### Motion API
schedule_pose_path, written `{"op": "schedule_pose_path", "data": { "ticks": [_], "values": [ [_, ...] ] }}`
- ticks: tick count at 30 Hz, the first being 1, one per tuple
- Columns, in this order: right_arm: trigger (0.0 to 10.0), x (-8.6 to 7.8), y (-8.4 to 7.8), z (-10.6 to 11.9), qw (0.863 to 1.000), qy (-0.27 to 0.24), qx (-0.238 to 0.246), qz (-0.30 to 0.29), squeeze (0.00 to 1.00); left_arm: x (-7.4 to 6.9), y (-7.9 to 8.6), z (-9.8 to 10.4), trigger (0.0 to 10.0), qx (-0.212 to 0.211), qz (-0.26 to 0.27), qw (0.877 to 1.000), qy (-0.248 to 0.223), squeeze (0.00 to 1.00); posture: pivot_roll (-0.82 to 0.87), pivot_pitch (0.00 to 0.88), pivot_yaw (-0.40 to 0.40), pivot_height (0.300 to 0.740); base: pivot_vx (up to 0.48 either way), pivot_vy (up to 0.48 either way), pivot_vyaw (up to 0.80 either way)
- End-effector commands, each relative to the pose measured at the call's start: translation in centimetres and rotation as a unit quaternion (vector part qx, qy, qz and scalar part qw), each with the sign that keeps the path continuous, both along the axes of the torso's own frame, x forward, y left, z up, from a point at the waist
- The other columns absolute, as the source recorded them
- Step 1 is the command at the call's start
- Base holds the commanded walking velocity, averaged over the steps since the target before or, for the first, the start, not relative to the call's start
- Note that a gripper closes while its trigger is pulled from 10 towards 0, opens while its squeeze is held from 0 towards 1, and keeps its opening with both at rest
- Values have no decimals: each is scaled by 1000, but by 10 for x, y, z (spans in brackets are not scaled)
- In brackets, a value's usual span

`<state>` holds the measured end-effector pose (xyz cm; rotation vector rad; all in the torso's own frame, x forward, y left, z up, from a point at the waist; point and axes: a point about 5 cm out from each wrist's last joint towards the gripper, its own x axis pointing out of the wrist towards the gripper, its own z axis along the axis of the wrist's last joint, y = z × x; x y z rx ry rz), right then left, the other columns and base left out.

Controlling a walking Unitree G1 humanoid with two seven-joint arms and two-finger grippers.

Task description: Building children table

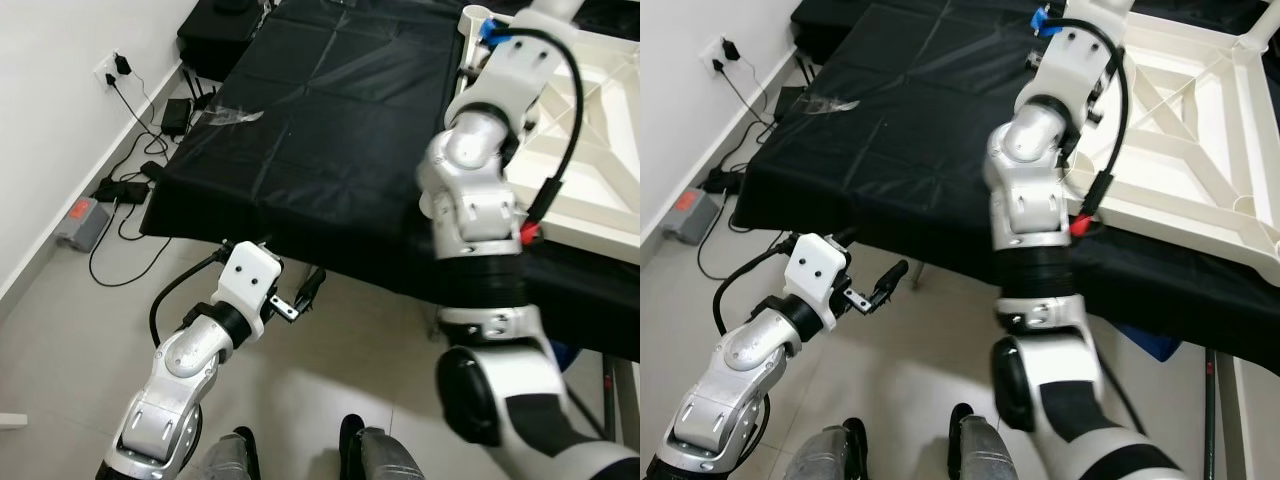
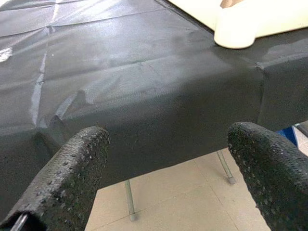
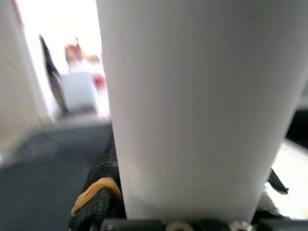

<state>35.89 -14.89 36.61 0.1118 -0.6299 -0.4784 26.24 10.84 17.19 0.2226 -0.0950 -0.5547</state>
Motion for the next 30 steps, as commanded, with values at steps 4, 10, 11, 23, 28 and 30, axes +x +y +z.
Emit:
{"op": "schedule_pose_path", "data": {
  "ticks": [4, 10, 11, 23, 28, 30],
  "values": [
    [10000, -25, 15, 24, 979, -90, -78, 165, 0, 0, -5, 2, 10000, -12, 0, 1000, -9, 0, 139, 167, -52, 740, 0, 0, 0],
    [10000, -33, 23, -17, 949, -38, -112, 293, 0, -2, -11, 3, 10000, -23, -3, 1000, -14, 0, 126, 117, -48, 740, 0, 0, 0],
    [10000, -37, 25, -35, 932, -13, -111, 344, 0, -3, -12, 3, 10000, -29, -3, 999, -13, 0, 122, 99, -47, 740, 0, 0, 0],
    [10000, -44, 7, -76, 910, 33, -125, 394, 0, 1, -19, 8, 10000, -48, -4, 999, -25, 0, 115, 45, -38, 740, 0, 0, -733],
    [10000, -47, 5, -67, 908, 12, -133, 397, 0, 8, -13, 14, 10000, -54, 11, 998, -32, 0, 119, 47, -48, 740, 0, -429, 0],
    [10000, -47, 7, -64, 904, 11, -131, 408, 0, 10, -10, 14, 10000, -56, 19, 998, -31, 0, 120, 53, -51, 740, 124, -414, 0]
  ]
}}
